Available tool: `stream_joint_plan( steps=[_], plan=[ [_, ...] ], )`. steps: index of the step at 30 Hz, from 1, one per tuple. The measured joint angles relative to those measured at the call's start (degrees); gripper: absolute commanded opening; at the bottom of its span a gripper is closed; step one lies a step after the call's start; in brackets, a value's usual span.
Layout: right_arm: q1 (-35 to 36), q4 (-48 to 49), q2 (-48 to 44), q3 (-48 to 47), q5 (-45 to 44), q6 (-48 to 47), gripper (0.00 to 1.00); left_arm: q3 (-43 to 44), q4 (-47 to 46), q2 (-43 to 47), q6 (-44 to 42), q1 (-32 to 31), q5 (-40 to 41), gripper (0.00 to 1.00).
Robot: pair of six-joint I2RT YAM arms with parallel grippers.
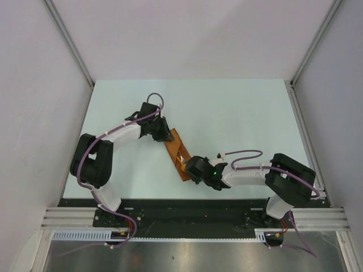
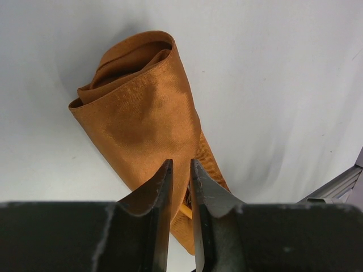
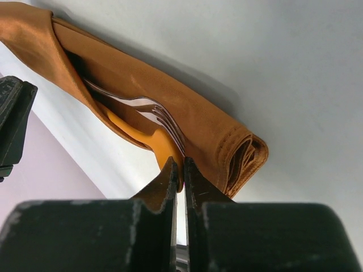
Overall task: Fold the napkin into a case and place the utensils inside
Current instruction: Insert the spoon into the folded napkin.
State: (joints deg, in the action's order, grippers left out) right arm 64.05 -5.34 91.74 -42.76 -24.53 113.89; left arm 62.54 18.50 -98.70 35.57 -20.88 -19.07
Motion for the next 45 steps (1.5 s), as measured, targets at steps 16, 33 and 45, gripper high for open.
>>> stream_joint_plan(
  steps=[16,33,45],
  plan=[
    [-0.1,3.7,1.5,-1.0,1.2,0.1,0.5,0.0,0.0,0.0,0.0,0.0,0.0,0.22],
    [-1.2,9.6,2.7,-0.3,4.3,0.1,0.5,0.0,0.0,0.0,0.0,0.0,0.8,0.22],
    [-2.8,13.0,4.7,-0.2,5.9,-0.1,0.58,0.0,0.0,0.0,-0.1,0.0,0.9,0.22]
  ],
)
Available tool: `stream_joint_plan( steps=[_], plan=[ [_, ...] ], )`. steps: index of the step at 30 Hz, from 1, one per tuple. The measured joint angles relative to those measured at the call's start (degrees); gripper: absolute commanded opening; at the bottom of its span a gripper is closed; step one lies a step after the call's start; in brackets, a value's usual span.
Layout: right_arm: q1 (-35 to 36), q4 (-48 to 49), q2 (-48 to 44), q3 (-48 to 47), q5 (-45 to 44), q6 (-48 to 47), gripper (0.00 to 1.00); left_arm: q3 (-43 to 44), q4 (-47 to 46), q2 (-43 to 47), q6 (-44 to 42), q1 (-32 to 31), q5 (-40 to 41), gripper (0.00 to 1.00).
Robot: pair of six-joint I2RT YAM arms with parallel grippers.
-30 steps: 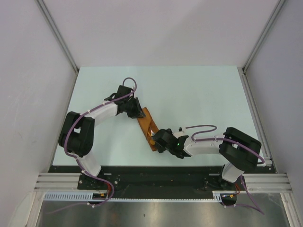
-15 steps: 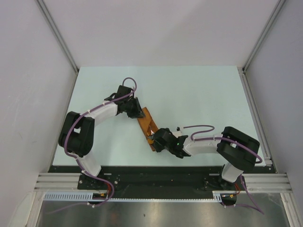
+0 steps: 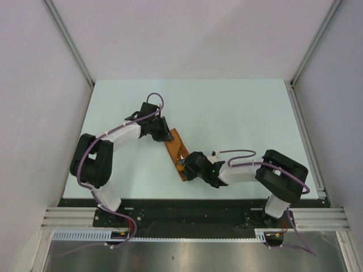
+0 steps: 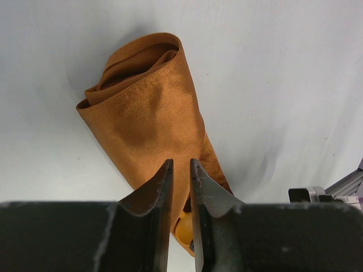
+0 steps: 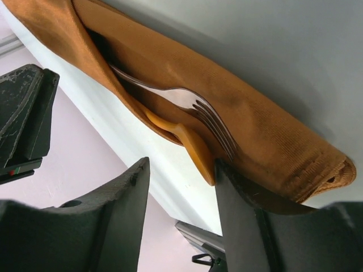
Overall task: Fold the napkin into a case and place the utensils inside
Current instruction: Insert the spoon into the folded napkin, then reset both arms
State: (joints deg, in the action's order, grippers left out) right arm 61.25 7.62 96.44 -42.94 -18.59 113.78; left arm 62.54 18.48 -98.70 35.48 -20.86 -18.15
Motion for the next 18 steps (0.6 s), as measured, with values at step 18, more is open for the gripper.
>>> stream_joint_plan(
  steps=[18],
  plan=[
    [-0.7,-7.5,-17.6,6.5,3.6,-12.9,0.94,-0.3,0.3,1.6,-1.0,0.0,1.0,0.53]
  ],
)
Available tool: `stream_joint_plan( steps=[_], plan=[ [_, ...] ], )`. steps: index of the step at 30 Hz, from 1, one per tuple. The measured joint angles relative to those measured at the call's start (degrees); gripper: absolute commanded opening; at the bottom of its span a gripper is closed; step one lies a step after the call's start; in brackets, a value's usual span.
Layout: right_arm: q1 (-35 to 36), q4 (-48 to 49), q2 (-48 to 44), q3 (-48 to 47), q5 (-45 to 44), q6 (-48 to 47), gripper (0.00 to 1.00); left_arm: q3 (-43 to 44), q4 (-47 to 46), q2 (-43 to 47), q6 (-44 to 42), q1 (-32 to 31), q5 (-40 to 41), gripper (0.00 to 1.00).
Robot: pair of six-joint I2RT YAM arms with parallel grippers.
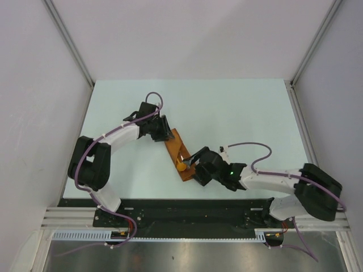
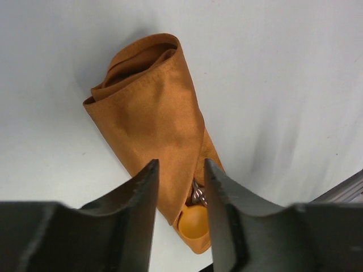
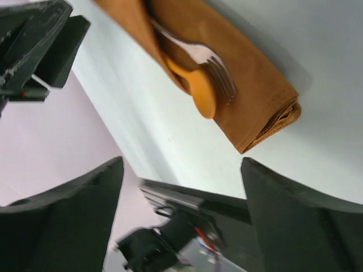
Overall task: Fold the napkin into a case and place the utensils inside
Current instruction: Reset both arms
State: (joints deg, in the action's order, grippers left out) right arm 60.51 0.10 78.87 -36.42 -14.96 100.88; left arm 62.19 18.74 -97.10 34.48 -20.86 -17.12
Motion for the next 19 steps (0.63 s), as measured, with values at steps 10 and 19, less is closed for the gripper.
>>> stream_joint_plan(
  steps=[10,19],
  plan=[
    [-11.3,-6.6,-13.4,-2.1,3.2,-48.1,1.0,-12.3,-5.7,22.9,-2.1,-8.0,-2.8,0.87],
    [-17.2,-7.1,-27.2,5.2,4.7,-61.9,1.0,-31.7,-21.3,47.3,-0.3,-20.3,-1.3,1.0]
  ],
)
